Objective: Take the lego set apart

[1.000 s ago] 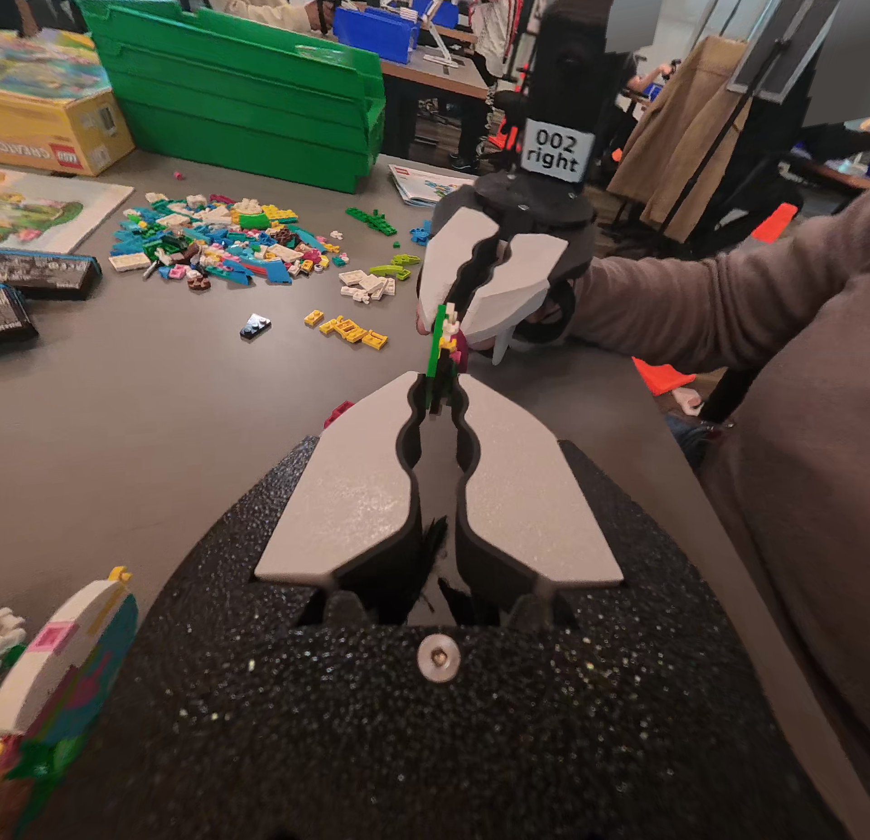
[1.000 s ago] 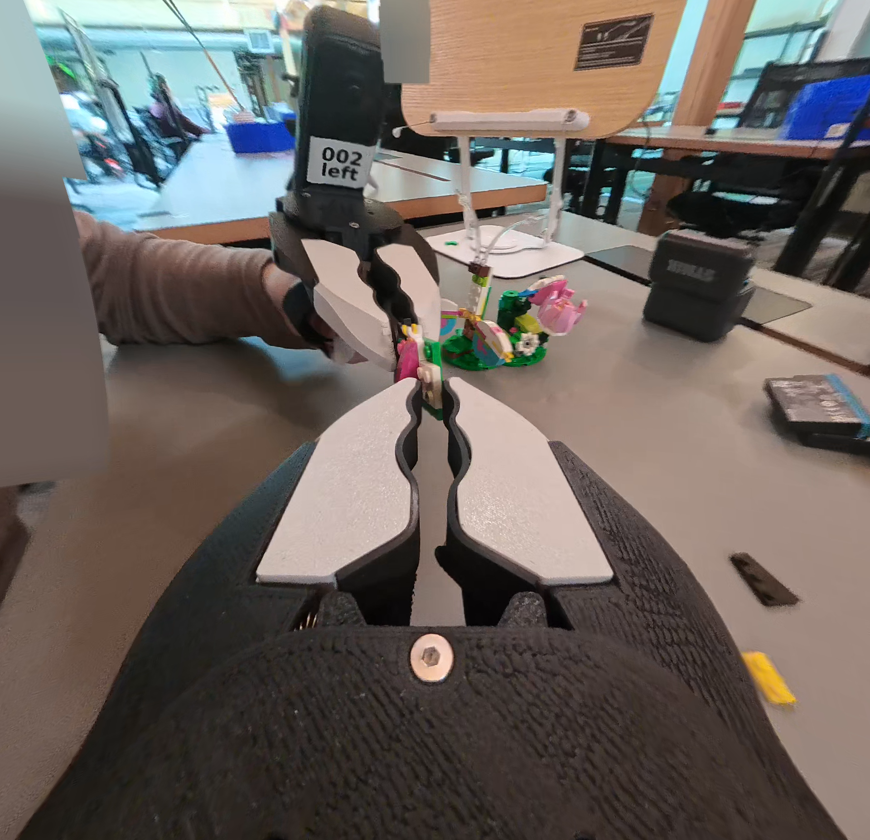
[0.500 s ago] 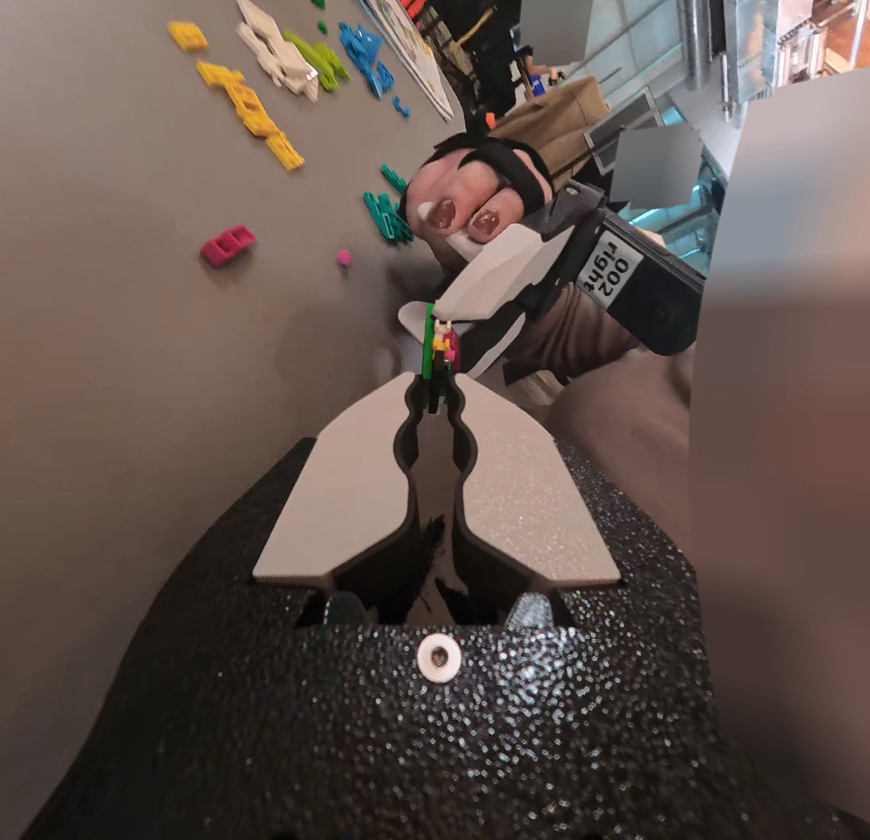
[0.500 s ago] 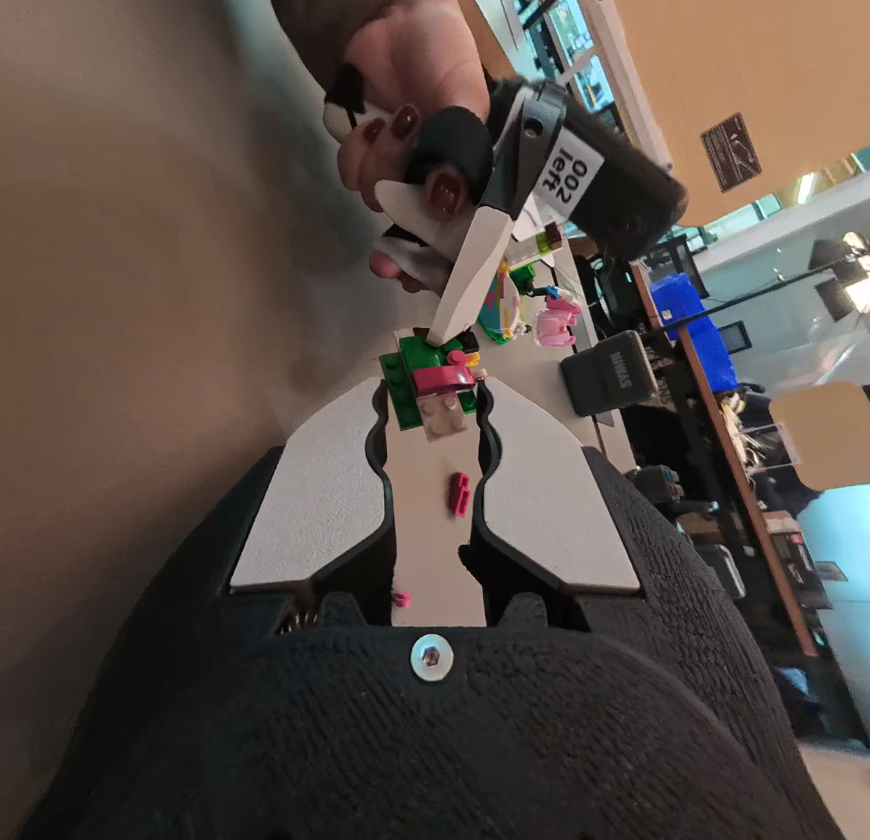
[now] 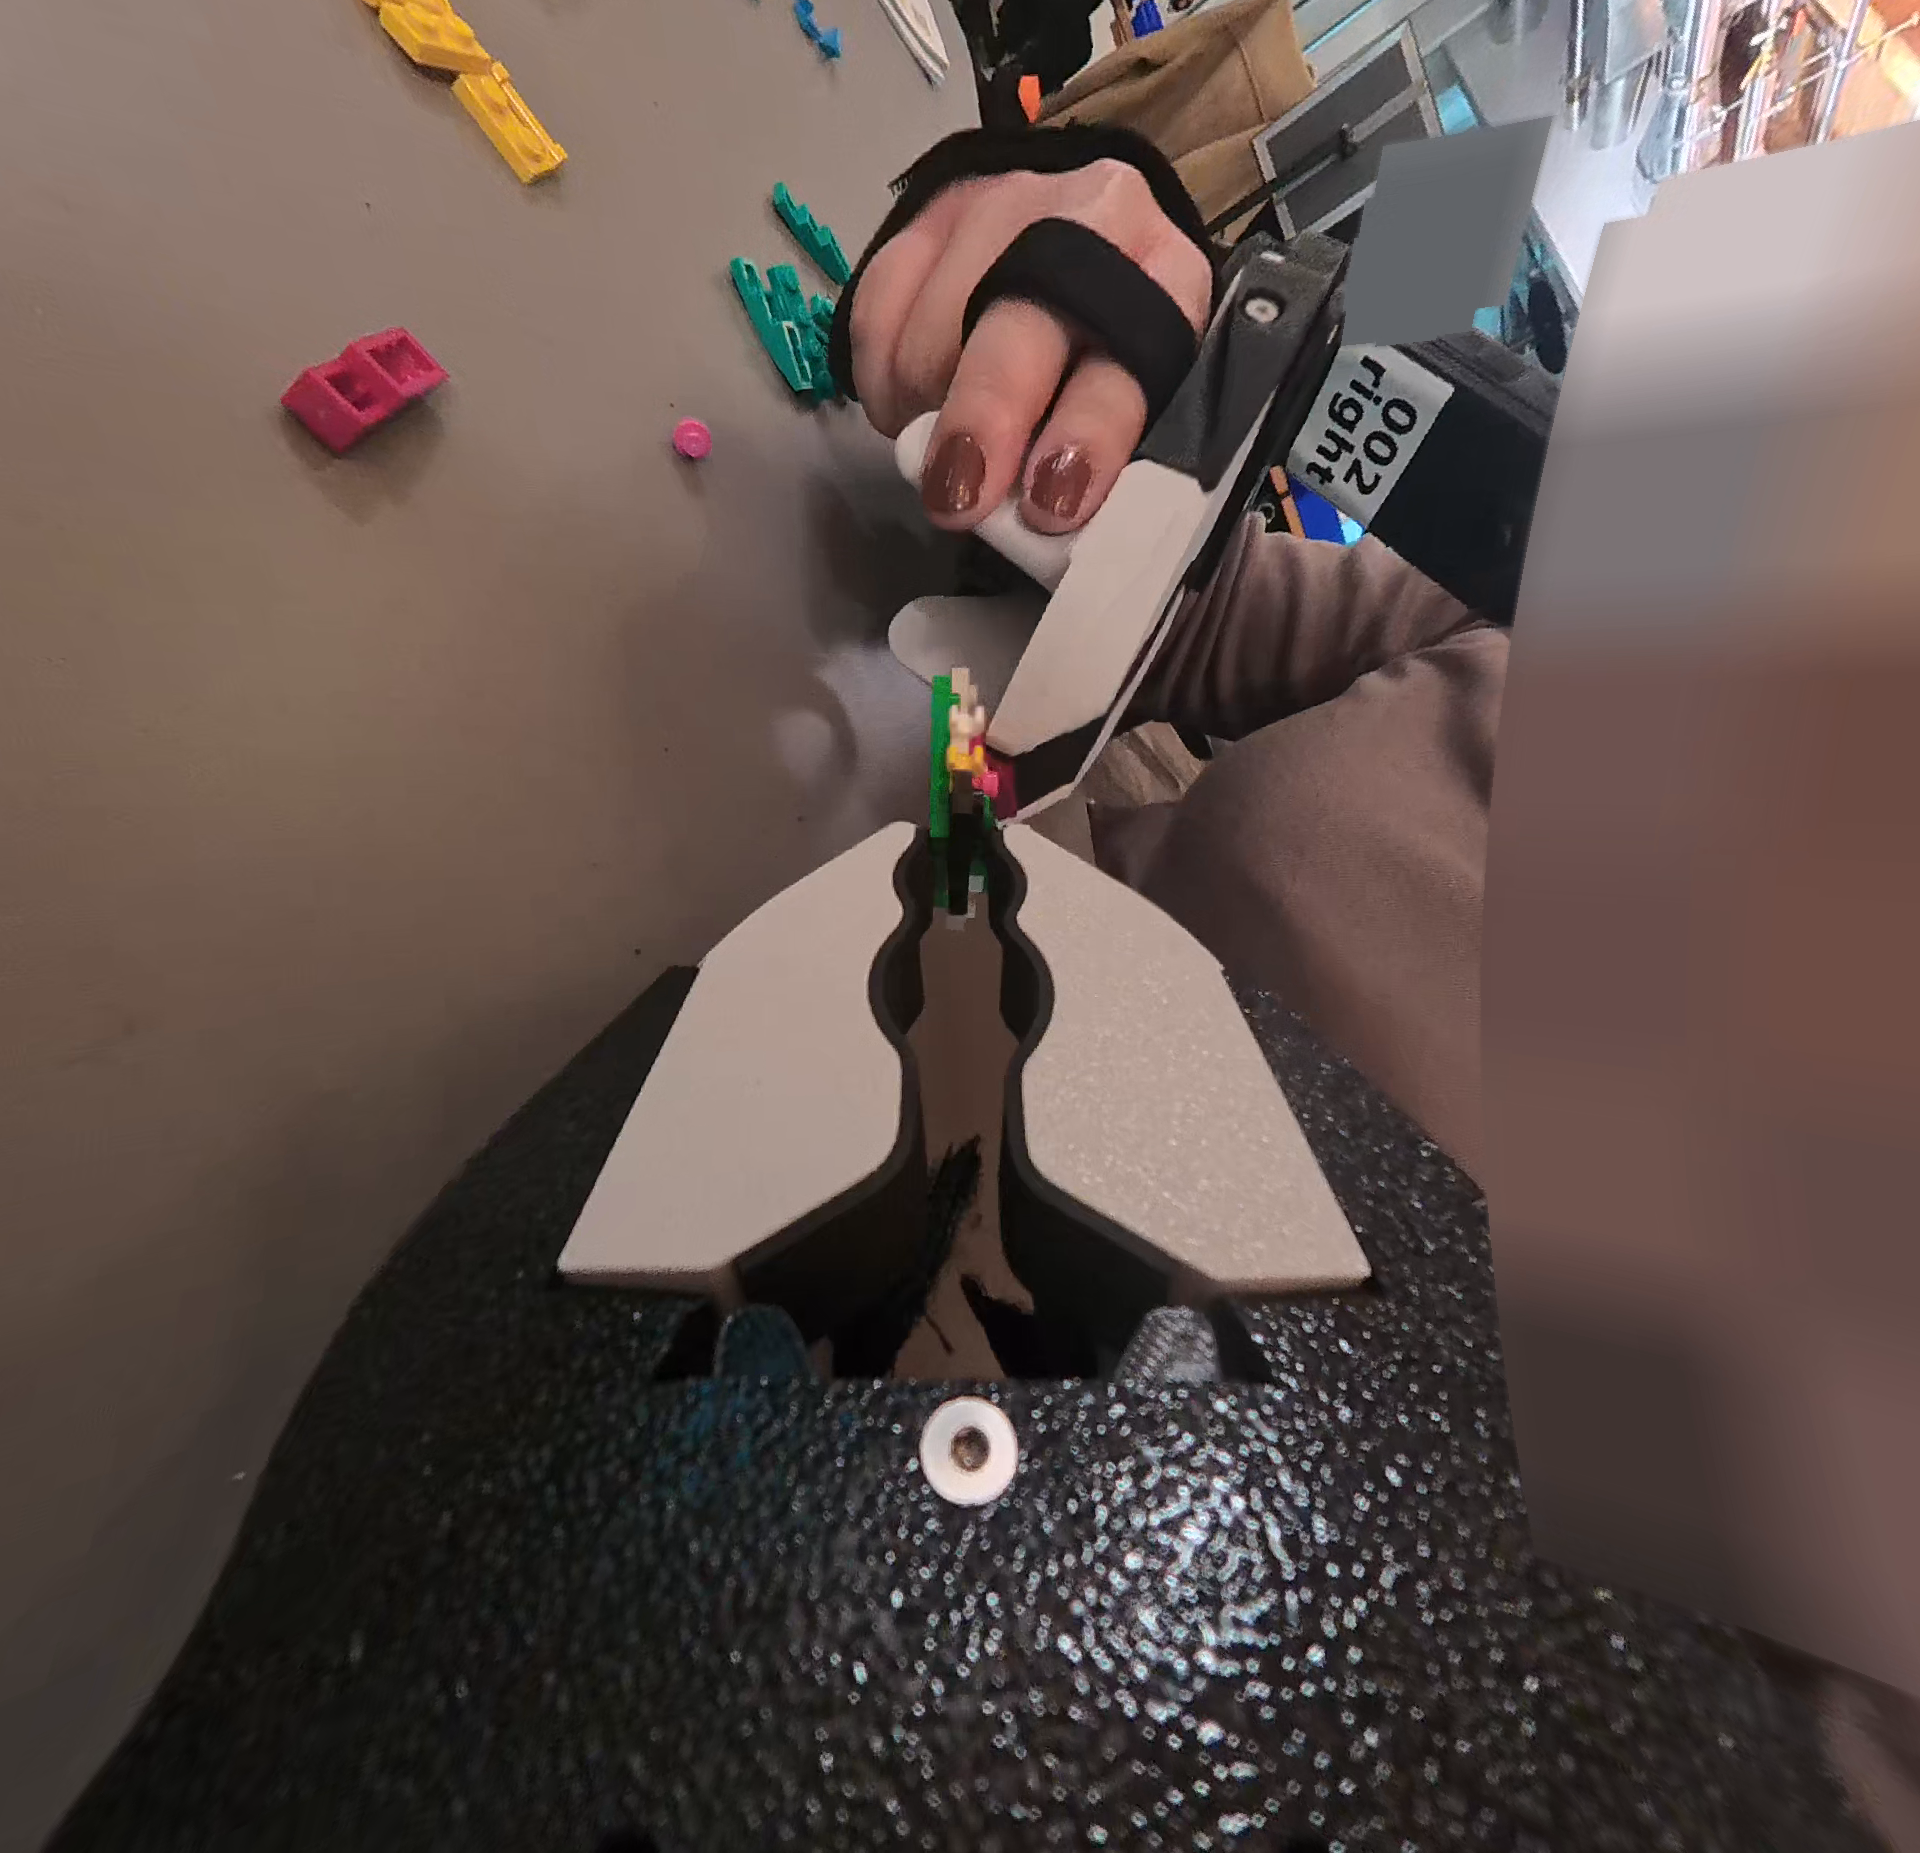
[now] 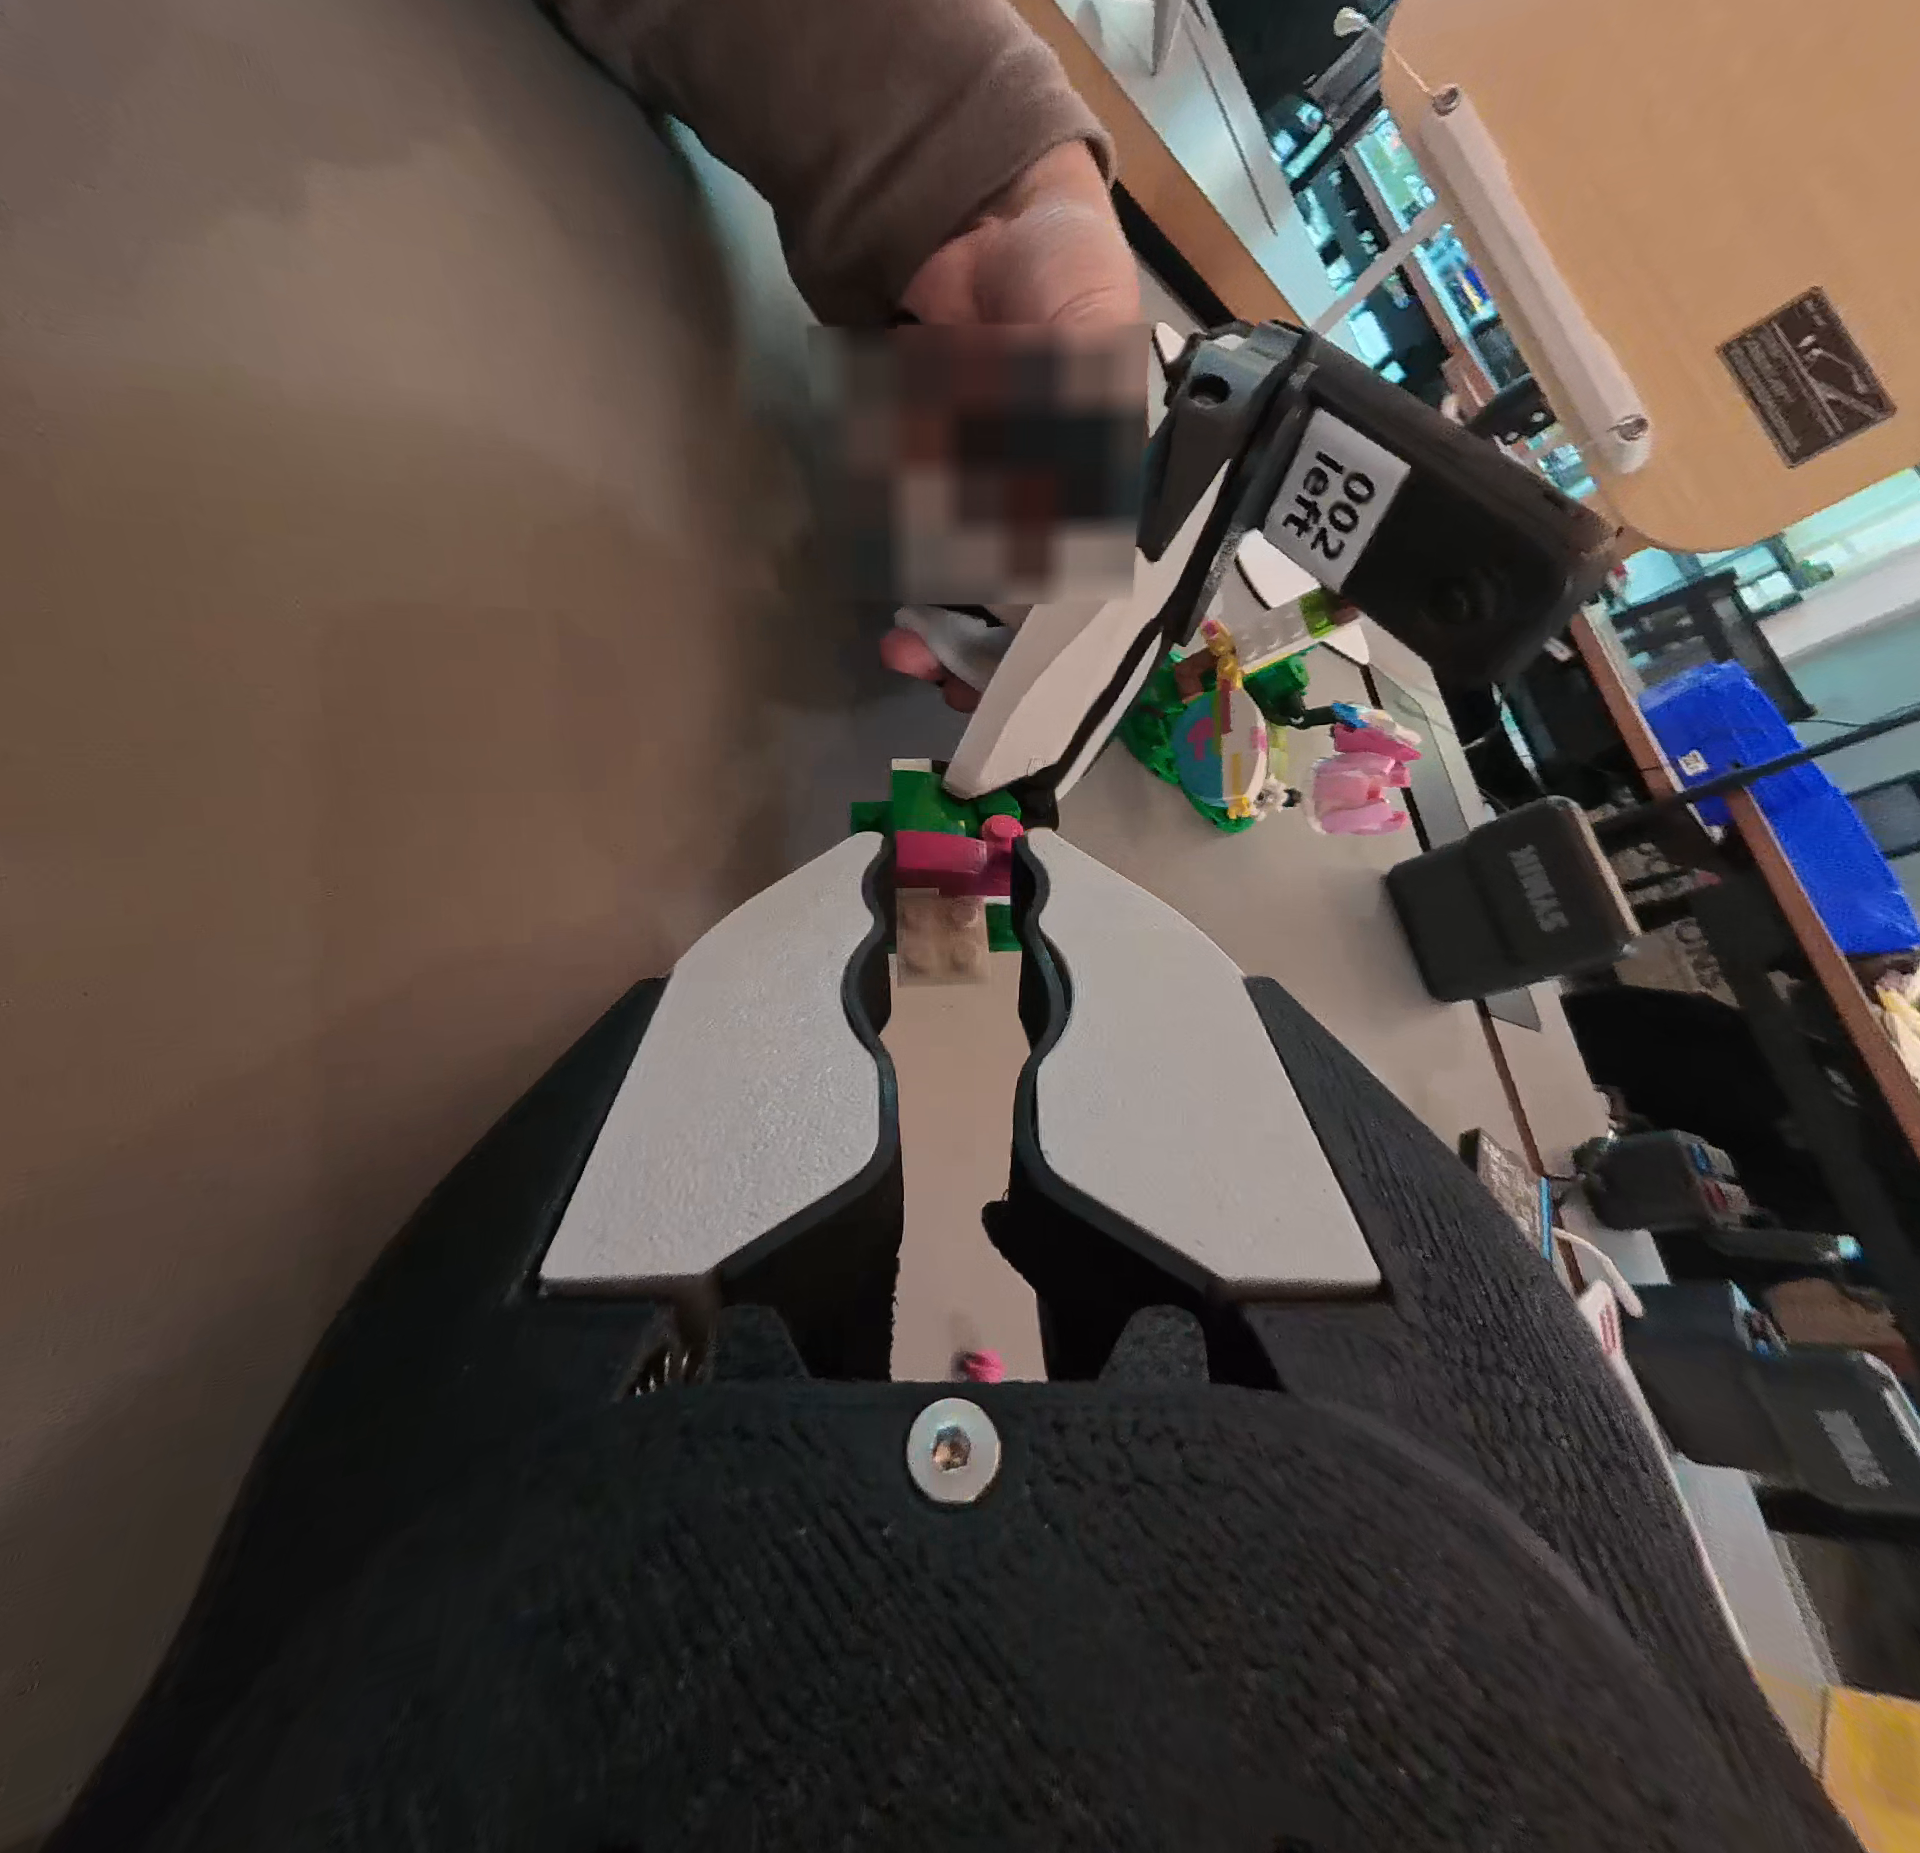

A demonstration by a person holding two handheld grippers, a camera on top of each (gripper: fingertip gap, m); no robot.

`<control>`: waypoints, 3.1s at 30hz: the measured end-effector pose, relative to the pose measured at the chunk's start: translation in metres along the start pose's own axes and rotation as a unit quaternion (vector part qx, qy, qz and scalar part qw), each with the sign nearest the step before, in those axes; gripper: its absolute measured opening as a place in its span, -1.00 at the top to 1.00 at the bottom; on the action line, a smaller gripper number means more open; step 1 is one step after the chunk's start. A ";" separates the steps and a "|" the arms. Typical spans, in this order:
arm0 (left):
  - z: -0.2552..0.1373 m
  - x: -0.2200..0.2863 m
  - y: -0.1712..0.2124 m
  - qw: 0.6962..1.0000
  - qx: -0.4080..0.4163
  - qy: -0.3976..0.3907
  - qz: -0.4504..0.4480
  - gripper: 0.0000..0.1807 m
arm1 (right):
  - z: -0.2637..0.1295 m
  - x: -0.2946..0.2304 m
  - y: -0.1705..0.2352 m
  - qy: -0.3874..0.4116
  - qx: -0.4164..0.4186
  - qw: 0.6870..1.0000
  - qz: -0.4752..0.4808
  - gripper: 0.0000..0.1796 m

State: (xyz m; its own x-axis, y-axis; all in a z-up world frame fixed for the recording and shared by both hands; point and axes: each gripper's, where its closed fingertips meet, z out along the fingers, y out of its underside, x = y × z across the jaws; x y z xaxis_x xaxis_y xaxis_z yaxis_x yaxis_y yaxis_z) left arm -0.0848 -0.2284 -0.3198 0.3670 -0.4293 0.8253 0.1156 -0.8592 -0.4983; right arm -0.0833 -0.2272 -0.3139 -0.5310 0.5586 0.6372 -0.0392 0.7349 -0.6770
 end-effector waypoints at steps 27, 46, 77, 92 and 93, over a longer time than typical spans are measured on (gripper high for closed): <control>0.006 -0.001 -0.004 0.998 0.014 -0.028 0.056 0.86 | -0.003 0.024 0.009 0.012 0.022 0.984 0.176 0.58; -0.002 0.009 -0.020 0.972 0.047 -0.092 0.212 0.88 | -0.006 0.036 0.000 -0.021 0.080 0.934 0.347 0.67; 0.002 -0.004 -0.016 0.975 0.036 -0.100 0.196 0.93 | -0.093 0.088 0.052 0.150 -0.078 0.960 0.222 0.72; 0.004 -0.013 -0.001 0.984 -0.003 -0.076 0.160 0.93 | -0.007 0.038 0.092 -0.059 -0.211 0.952 0.212 0.47; 0.004 -0.013 -0.001 0.985 -0.003 -0.073 0.157 0.93 | -0.010 0.040 0.091 -0.056 -0.209 0.953 0.213 0.45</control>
State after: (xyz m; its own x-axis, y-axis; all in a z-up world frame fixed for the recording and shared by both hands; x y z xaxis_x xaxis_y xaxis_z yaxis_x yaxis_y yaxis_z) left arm -0.0864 -0.2212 -0.3314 0.5128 -0.6294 0.5839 -0.0299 -0.6928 -0.7205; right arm -0.0994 -0.1344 -0.3464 -0.5119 0.8129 0.2776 0.5281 0.5527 -0.6447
